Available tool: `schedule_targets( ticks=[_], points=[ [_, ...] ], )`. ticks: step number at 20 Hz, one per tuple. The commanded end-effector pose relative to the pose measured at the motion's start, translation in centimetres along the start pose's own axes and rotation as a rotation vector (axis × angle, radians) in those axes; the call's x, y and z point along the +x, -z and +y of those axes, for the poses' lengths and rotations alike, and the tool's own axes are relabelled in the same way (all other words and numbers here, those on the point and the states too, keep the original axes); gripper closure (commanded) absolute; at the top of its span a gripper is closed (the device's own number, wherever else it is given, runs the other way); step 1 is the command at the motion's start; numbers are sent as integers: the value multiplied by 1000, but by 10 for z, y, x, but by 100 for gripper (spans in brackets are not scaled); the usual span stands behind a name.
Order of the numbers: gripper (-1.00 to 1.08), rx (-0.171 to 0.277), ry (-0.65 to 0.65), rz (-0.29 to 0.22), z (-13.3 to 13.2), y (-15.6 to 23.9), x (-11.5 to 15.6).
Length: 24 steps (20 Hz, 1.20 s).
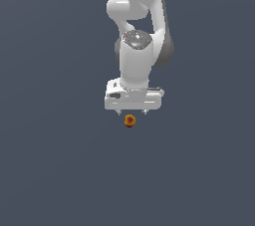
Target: Pick up the object and move it to a goal position.
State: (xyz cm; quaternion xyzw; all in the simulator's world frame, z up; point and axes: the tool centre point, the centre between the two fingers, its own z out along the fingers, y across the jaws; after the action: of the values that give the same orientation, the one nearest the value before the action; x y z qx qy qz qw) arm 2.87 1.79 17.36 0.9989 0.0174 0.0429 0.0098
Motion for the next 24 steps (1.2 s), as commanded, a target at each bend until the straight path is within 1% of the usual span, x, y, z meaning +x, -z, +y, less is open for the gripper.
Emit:
schedule_targets(
  ticks=[1,5,9,17,24],
  points=[
    [-92,6,-6,-24,3,-24,-12],
    [-92,15,-17,-61,7,-61,-34],
    [-92,19,-23,-81,9,-80,-47],
    [-92,19,-24,-85,10,-88,-49],
    [-92,20,-25,-86,9,-121,-54]
  ],
)
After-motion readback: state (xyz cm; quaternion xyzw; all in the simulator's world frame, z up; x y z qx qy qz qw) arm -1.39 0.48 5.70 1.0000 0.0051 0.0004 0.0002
